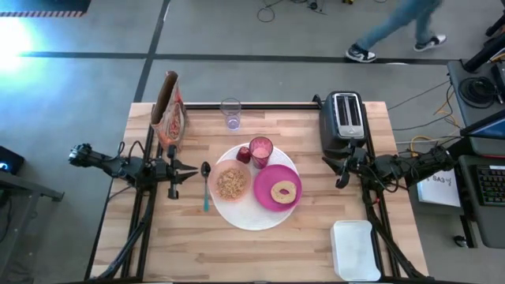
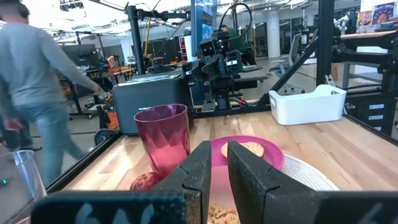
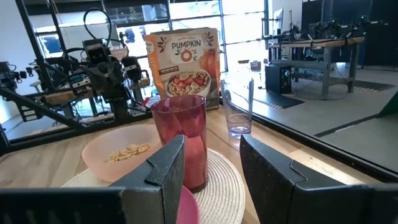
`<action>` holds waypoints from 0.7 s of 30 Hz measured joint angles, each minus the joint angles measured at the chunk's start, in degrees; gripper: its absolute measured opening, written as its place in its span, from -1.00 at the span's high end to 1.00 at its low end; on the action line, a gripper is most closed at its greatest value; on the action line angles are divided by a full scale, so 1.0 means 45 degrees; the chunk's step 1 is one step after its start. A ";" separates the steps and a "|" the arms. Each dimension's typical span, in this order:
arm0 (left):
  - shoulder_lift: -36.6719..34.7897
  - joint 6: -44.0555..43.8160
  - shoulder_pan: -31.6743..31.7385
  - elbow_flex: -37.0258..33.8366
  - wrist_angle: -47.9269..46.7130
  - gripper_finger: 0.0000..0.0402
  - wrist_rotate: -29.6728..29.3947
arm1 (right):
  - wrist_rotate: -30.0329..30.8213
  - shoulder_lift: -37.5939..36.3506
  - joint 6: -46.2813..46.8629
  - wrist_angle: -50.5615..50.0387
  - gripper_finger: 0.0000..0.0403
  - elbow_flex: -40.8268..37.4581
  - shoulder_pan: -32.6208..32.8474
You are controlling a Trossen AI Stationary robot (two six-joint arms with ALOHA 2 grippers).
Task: Arrange a breakfast setting
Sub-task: Return to Home Position
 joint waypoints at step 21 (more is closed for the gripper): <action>0.0005 0.0003 -0.0002 0.0132 0.0028 0.82 -0.0005 | 0.0000 0.0000 -0.0010 0.0000 0.29 0.0000 -0.0001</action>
